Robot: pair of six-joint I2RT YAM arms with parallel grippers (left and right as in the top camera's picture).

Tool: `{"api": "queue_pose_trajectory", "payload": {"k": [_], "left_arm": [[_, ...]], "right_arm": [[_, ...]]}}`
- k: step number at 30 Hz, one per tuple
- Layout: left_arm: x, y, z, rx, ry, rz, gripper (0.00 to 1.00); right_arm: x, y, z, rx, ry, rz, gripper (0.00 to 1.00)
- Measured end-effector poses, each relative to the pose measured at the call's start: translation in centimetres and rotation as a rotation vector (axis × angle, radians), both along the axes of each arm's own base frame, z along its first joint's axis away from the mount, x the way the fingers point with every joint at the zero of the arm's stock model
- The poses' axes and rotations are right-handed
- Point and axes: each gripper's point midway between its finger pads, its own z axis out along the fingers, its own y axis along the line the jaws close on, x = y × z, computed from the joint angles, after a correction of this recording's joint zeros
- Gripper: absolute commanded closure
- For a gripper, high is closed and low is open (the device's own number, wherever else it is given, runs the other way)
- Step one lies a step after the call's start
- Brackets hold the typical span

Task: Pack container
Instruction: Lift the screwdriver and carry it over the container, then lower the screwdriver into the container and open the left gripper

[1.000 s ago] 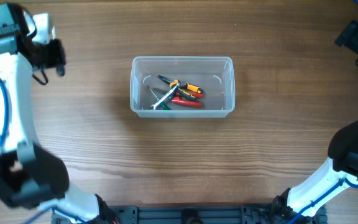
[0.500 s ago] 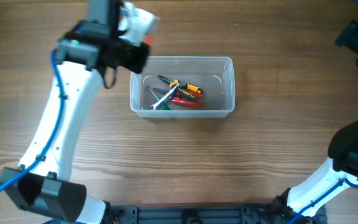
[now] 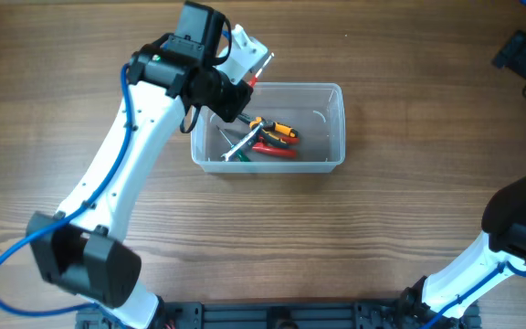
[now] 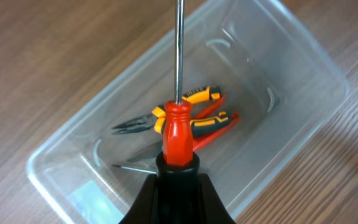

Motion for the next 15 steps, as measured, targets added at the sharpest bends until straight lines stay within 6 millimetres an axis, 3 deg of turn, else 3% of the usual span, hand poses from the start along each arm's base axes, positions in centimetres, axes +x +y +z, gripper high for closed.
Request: {"api": "queue_pose_trajectory", "payload": {"k": [15], "left_arm": [[0.4, -0.5, -8.4, 0.08, 0.171, -0.094, 0.96]], "right_arm": [[0.0, 0.0, 0.0, 0.0, 0.0, 0.0, 0.0]]}}
